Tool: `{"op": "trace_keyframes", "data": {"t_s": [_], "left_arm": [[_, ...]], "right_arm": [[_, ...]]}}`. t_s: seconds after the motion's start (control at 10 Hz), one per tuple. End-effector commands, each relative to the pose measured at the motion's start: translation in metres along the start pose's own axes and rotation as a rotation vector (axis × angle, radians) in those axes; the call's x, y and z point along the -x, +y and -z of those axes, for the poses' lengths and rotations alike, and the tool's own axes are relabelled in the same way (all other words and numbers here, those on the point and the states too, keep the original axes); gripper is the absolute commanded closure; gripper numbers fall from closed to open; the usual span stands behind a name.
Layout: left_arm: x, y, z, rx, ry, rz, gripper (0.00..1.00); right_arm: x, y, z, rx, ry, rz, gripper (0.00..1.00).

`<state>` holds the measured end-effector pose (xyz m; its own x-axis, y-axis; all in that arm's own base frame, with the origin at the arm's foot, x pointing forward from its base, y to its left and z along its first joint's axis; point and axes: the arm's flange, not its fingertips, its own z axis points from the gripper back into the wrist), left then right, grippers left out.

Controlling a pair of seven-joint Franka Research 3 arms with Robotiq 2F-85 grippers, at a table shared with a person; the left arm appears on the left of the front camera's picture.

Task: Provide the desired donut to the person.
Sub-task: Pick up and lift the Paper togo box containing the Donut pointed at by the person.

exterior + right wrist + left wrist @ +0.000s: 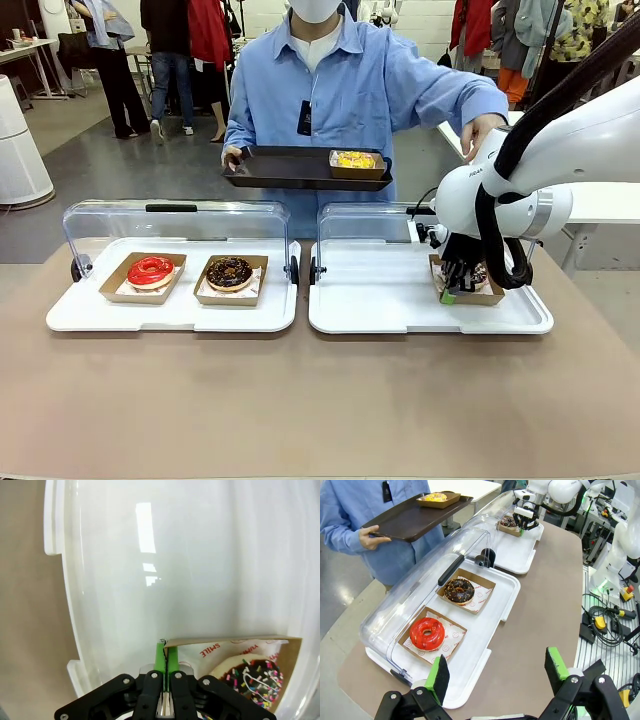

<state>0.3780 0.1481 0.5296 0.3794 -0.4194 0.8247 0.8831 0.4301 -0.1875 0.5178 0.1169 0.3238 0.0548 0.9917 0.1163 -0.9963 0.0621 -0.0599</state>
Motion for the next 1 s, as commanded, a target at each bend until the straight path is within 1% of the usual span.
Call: {"op": "trace_keyframes", "data": {"t_s": [0.0, 0.2, 0.3, 0.5, 0.7, 0.9], "left_arm": [[-0.001, 0.000, -0.001, 0.003, -0.022, 0.008, 0.00], [-0.001, 0.000, -0.001, 0.003, -0.022, 0.008, 0.00], [-0.001, 0.000, -0.001, 0.003, -0.022, 0.008, 0.00], [-0.001, 0.000, -0.001, 0.003, -0.022, 0.008, 0.00], [-0.001, 0.000, -0.001, 0.003, -0.022, 0.008, 0.00], [-0.001, 0.000, -0.001, 0.003, -0.022, 0.008, 0.00]], "right_arm": [[-0.006, 0.017, -0.011, -0.028, 0.057, 0.015, 1.00], [-0.018, 0.045, -0.066, -0.052, 0.083, 0.036, 1.00], [-0.022, 0.056, -0.094, -0.061, 0.118, 0.050, 1.00], [-0.028, 0.079, -0.146, -0.087, 0.140, 0.082, 1.00], [-0.036, 0.108, -0.195, -0.066, 0.131, 0.052, 1.00], [-0.042, 0.134, -0.231, -0.015, 0.135, 0.045, 1.00]]}}
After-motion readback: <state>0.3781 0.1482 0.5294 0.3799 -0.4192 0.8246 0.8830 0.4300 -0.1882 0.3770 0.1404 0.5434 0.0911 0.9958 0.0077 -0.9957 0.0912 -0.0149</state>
